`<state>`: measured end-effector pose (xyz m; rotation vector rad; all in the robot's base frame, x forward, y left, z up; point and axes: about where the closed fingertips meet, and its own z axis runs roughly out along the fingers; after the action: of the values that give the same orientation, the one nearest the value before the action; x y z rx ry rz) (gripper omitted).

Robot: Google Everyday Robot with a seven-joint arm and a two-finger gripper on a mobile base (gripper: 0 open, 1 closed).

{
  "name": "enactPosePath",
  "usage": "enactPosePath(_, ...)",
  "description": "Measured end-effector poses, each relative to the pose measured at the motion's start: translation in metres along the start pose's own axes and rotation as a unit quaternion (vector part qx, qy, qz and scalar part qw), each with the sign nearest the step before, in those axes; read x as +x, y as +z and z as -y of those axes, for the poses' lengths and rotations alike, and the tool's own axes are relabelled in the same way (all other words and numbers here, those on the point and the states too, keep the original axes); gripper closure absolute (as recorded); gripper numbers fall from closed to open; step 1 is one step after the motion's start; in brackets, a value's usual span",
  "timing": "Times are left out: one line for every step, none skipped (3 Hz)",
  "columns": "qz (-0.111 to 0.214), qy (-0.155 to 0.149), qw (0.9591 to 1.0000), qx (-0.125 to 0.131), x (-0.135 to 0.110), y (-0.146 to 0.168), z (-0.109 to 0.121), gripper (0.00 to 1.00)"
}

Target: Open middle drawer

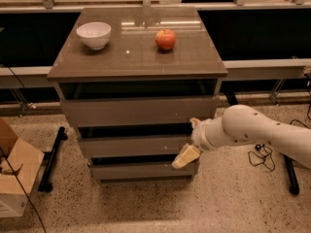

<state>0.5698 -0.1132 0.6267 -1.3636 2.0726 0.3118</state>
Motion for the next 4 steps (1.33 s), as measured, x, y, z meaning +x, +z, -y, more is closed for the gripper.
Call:
enactPosePath(0.010,0.019,0.9998,0.006,0.012,0.032,0.003,0.00)
enactPosePath(0.026,0.048,0.9985,0.008,0.025,0.067,0.007,0.00)
enactPosePath(0.043,0.076,0.9961,0.003,0.038,0.096,0.012,0.00)
enactPosePath(0.057,0.090,0.9943,-0.005,0.045,0.121,0.022,0.00)
